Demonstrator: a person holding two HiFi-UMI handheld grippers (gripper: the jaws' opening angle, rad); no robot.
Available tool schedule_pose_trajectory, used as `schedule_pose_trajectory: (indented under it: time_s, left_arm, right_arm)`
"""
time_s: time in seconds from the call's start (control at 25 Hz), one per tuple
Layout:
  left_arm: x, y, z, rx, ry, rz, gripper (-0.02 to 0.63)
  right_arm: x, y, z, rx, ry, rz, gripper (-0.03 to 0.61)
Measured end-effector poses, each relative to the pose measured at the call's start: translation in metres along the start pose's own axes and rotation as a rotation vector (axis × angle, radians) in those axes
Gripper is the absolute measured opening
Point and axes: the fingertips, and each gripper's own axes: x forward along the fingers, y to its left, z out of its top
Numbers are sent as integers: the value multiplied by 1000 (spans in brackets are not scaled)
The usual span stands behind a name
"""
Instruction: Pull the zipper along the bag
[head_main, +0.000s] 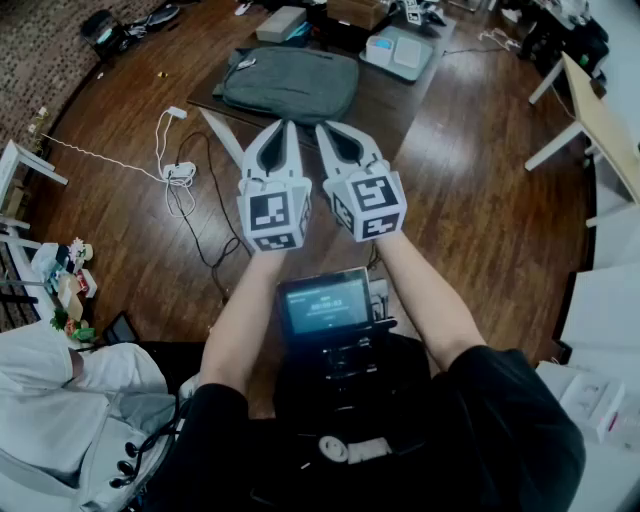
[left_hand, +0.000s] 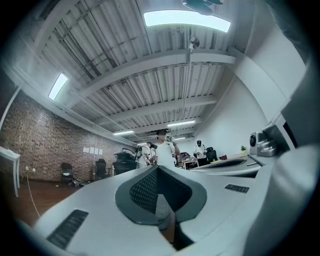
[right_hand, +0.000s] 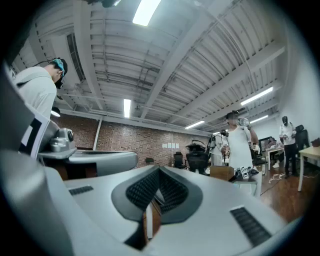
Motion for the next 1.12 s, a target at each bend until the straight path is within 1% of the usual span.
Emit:
schedule_pose_trajectory:
  time_s: [0.24,0.56,0.76,0.96,1.12]
  left_arm:
    - [-10,8,6,-3,-12,-14,0]
    - [-4,2,2,-14,-11,-31,0]
    - [-14,22,5,-18,-25,-51,0]
    - [-1,22,-1,-15,-20,-52,0]
    - [19,33,-6,-5,-13,-48,1]
  right_arm:
    - [-1,13,3,-11,2,-16,14]
    - [-7,4,-2,-16,8,-41,14]
    - [4,25,2,-20,1,-60,14]
    - [16,13,1,-25,-11,-60,14]
    - [36,2,-2,-12,-9,-56,14]
